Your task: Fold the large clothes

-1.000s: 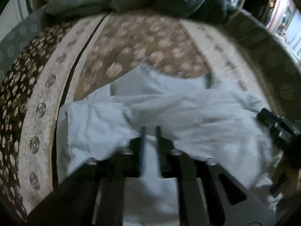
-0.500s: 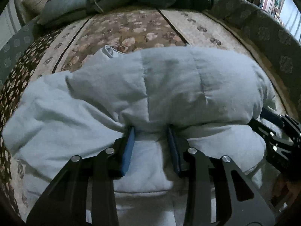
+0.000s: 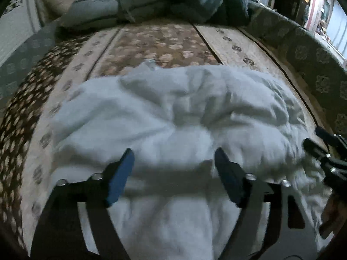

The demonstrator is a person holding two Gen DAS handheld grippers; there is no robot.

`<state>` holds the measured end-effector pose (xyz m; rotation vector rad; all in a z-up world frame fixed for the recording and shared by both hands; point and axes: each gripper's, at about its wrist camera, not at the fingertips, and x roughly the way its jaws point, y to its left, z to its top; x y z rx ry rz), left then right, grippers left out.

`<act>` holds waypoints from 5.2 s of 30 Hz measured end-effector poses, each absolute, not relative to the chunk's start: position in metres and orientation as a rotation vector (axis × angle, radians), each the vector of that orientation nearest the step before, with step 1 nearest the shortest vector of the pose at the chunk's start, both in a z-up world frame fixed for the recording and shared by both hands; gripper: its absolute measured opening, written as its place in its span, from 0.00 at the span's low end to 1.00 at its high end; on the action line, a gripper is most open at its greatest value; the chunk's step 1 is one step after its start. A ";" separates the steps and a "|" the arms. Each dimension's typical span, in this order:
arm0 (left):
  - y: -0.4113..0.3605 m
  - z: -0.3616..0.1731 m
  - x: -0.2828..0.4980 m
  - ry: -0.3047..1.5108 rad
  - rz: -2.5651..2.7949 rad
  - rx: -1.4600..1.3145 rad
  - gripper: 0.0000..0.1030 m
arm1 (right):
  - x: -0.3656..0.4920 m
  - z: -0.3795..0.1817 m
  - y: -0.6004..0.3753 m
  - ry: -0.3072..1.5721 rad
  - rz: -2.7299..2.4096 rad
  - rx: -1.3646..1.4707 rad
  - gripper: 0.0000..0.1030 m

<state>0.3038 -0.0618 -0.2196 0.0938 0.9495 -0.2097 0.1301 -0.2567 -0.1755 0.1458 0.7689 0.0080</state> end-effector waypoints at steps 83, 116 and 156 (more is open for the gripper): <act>0.181 -0.284 0.057 1.036 -0.237 0.021 0.65 | -0.130 -0.245 -0.279 0.915 -0.088 0.336 0.34; 0.123 -0.102 0.255 0.800 -0.305 -0.162 0.18 | 0.086 -0.072 -0.326 0.648 -0.047 0.412 0.18; 0.096 -0.103 0.403 0.691 -0.195 0.141 0.97 | 0.202 -0.085 -0.402 0.648 -0.087 0.247 0.98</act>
